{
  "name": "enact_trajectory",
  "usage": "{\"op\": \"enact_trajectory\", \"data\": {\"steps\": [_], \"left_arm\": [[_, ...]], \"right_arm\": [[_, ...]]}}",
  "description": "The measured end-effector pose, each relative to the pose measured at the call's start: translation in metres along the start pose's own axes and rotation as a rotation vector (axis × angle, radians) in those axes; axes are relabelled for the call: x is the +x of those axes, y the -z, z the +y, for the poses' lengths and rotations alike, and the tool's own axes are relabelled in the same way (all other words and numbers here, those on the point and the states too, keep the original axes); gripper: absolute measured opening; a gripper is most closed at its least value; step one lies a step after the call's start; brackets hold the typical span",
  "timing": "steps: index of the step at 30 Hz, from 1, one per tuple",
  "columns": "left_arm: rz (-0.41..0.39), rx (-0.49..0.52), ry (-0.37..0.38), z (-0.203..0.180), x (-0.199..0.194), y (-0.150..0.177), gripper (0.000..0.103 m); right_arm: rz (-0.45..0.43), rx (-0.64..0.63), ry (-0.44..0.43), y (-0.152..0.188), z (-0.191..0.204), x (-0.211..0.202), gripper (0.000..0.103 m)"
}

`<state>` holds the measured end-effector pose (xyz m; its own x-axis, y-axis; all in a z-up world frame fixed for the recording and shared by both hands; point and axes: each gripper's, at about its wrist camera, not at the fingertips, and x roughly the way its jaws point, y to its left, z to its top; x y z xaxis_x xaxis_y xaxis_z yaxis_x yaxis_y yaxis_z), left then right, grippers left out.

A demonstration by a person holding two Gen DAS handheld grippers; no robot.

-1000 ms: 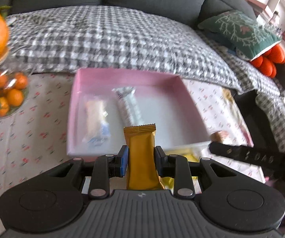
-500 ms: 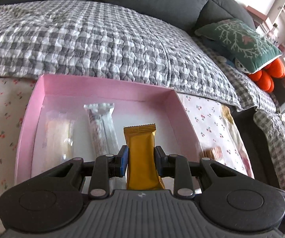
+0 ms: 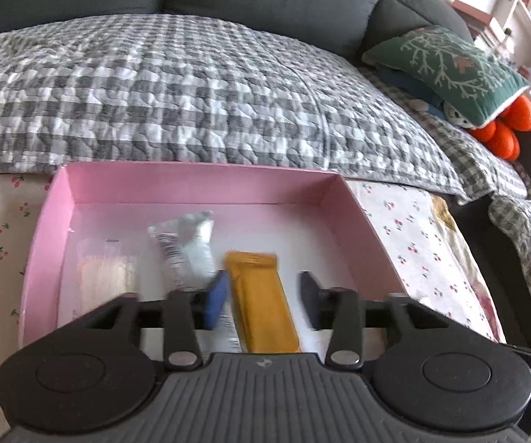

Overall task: Organize snacks
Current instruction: 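Open both tools to release the gold bar and wafer in the box, then withdraw both open tools from the box toward the remaining snacks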

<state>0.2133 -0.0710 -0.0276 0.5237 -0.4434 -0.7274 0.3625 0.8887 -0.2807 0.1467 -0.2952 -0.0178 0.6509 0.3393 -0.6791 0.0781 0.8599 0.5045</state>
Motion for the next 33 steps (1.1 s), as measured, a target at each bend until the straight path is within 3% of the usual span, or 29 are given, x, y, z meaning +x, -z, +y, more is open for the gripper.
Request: {"op": "enact_trajectory", "data": {"steps": [3,19,33], "left_arm": [[-0.015,0.020,-0.031,-0.004,-0.002,0.000,0.065],[-0.023,0.000,-0.039,0.005,-0.036,0.005,0.078],[-0.035,0.006,-0.075,0.001,-0.091,0.030,0.096]], "right_arm": [[-0.012,-0.006,0.004,0.000,0.003,-0.003,0.073],[-0.016,-0.021,0.008,0.004,0.008,-0.026,0.079],[0.014,-0.060,0.056,0.021,0.013,-0.061,0.085]]}}
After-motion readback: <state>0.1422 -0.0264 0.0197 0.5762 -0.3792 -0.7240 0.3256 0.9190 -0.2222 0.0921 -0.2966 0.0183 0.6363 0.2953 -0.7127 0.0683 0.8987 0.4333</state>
